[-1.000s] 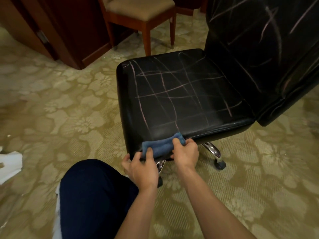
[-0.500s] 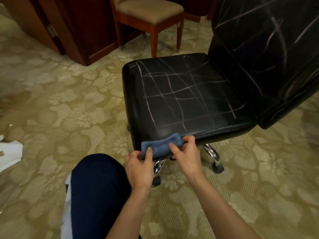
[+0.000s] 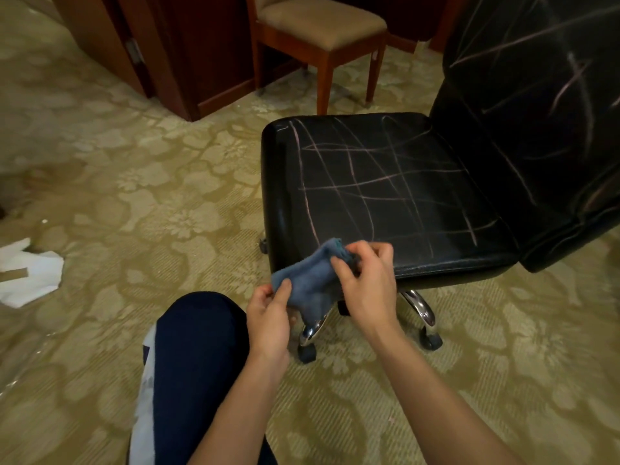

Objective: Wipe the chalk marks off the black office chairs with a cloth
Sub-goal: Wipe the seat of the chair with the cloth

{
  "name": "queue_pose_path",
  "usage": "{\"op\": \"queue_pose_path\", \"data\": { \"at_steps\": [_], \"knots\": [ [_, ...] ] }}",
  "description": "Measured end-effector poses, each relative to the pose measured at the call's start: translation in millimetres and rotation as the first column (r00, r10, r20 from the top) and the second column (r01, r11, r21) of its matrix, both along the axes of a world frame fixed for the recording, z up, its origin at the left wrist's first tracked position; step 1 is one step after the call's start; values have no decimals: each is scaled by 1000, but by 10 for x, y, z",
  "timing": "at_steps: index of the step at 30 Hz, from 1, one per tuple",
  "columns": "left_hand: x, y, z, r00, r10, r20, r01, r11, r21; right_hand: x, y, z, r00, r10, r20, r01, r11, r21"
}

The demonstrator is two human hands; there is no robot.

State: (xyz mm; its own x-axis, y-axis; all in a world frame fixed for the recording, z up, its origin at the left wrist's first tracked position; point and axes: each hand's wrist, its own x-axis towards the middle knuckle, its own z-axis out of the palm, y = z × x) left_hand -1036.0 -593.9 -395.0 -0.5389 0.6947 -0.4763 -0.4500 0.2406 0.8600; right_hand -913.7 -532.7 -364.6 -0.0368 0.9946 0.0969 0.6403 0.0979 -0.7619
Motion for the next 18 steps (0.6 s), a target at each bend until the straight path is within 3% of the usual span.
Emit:
{"op": "queue_pose_path", "data": {
  "at_steps": [6, 8, 11, 13, 15, 18],
  "knots": [
    [-47, -29, -142, 983, -157, -93, 140, 976, -169, -89, 101, -104, 925, 188, 330, -217, 975, 55],
    [-52, -54, -138, 975, -187, -117, 168, 973, -157, -68, 180, -100, 902, 213, 375, -275, 954, 119],
    [-50, -72, -89, 940, -232, -249, 208, 971, -118, -96, 364, -11, 887, 314, 339, -356, 932, 69],
    [-70, -38, -80, 881, -251, -402, 210, 967, -145, -110, 444, 2, 863, 360, 355, -392, 920, 20],
    [-84, 13, -77, 768, -375, -519, 257, 923, -286, -95, 451, -47, 830, 378, 410, -409, 912, -11],
    [-91, 37, -110, 643, -567, -515, 298, 804, -514, -47, 301, -150, 862, 210, 461, -288, 952, 105]
  ]
}}
